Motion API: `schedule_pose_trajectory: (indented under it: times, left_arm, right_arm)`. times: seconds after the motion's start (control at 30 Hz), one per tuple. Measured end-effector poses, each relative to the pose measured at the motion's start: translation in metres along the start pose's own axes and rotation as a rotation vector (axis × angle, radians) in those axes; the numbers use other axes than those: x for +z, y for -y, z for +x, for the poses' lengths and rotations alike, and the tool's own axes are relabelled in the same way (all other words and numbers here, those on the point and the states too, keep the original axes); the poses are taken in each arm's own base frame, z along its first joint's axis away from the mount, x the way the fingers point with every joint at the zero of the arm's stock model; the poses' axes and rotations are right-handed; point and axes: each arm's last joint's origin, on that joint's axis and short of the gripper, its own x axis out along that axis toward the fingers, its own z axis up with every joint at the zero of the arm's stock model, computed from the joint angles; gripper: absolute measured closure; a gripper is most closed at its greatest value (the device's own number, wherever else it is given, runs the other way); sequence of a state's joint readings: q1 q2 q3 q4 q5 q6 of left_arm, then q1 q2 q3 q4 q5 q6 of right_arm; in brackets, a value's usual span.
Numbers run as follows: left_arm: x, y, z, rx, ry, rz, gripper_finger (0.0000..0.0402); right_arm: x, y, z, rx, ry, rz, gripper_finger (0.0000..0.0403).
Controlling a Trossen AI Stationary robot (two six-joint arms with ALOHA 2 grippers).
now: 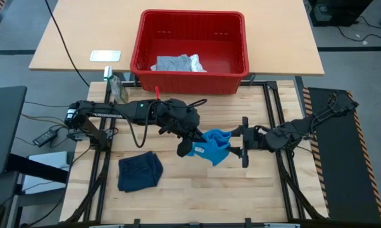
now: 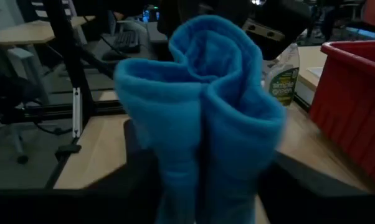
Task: Fold laundry
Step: Fold the light blue shorts
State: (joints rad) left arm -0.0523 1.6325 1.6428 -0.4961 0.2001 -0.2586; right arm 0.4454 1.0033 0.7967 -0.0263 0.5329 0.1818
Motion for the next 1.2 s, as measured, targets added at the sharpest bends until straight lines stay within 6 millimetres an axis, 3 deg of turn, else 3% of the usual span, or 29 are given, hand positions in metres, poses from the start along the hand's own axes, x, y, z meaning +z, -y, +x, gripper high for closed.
schedule_pose_trajectory:
  times: [0.2, 0.37, 0.57, 0.7, 0.83, 0.93, 1.1, 1.2]
  left_arm:
    - [0.002, -0.001, -0.002, 0.002, 0.01, -0.03, 0.0385]
    - [0.001, 0.004, -0.001, -0.034, 0.006, -0.08, 0.038]
    - [-0.006, 0.029, 0.002, -0.165, -0.038, -0.119, 0.0377]
    - [-0.009, 0.031, 0.008, -0.076, -0.03, -0.098, 0.0377]
    - [-0.026, 0.006, 0.032, 0.075, -0.154, -0.091, 0.0382]
    - [-0.048, -0.025, 0.064, 0.19, -0.306, -0.097, 0.0383]
    - [-0.081, -0.082, 0.117, 0.271, -0.436, -0.034, 0.0384]
    - [-0.099, -0.114, 0.134, 0.306, -0.504, -0.019, 0.0384]
  right_arm:
    - [0.001, 0.006, 0.006, 0.104, -0.024, 0.01, 0.0371]
    - [0.0, 0.005, 0.006, 0.133, -0.036, 0.071, 0.0372]
    - [0.007, -0.002, -0.009, 0.338, -0.069, 0.349, 0.0379]
    - [-0.001, 0.002, -0.007, 0.272, -0.153, 0.416, 0.0379]
    - [-0.031, 0.023, 0.013, 0.09, -0.358, 0.448, 0.0379]
    - [-0.058, 0.04, 0.027, 0.018, -0.466, 0.531, 0.0379]
    - [-0.11, 0.074, 0.045, -0.164, -0.572, 0.573, 0.0379]
    - [-0.138, 0.09, 0.051, -0.214, -0.558, 0.563, 0.0379]
